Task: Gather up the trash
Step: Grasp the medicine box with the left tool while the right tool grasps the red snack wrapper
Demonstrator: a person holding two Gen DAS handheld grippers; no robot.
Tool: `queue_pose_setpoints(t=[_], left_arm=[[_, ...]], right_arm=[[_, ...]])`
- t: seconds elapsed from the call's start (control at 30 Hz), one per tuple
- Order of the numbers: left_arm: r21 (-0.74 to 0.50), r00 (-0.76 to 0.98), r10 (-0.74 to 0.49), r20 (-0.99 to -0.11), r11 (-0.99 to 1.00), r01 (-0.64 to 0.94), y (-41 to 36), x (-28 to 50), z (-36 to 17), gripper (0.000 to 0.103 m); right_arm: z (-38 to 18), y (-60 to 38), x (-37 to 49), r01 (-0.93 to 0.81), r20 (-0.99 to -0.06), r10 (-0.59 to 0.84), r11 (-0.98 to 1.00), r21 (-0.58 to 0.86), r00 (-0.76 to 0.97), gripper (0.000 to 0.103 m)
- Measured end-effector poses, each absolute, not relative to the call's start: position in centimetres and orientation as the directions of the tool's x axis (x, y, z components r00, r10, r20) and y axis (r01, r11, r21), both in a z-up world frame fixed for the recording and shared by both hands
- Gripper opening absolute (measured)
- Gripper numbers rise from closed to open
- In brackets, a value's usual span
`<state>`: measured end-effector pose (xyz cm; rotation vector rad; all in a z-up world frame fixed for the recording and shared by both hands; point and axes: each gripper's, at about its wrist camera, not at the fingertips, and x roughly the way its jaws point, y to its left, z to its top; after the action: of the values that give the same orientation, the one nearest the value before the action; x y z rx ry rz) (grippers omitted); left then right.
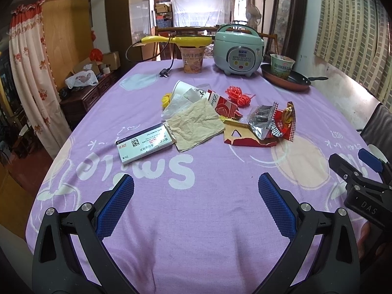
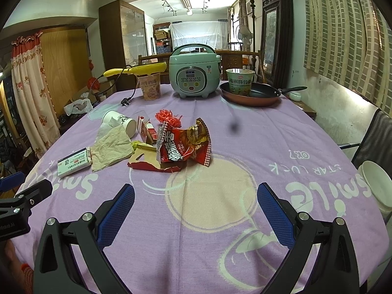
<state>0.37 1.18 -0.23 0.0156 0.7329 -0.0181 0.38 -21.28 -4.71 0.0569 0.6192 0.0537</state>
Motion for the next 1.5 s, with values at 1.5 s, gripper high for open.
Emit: queue_pose_setpoints(t=[1.5], left_arm=[[0.182, 0.508, 0.000, -0.861, 0.934, 0.308, 9.6, 17.6, -8.9, 0.074]], right_arm=[[-6.9, -20.9, 8.6, -0.178, -0.701, 0.192, 0.979, 0.094, 0.687, 0.098]])
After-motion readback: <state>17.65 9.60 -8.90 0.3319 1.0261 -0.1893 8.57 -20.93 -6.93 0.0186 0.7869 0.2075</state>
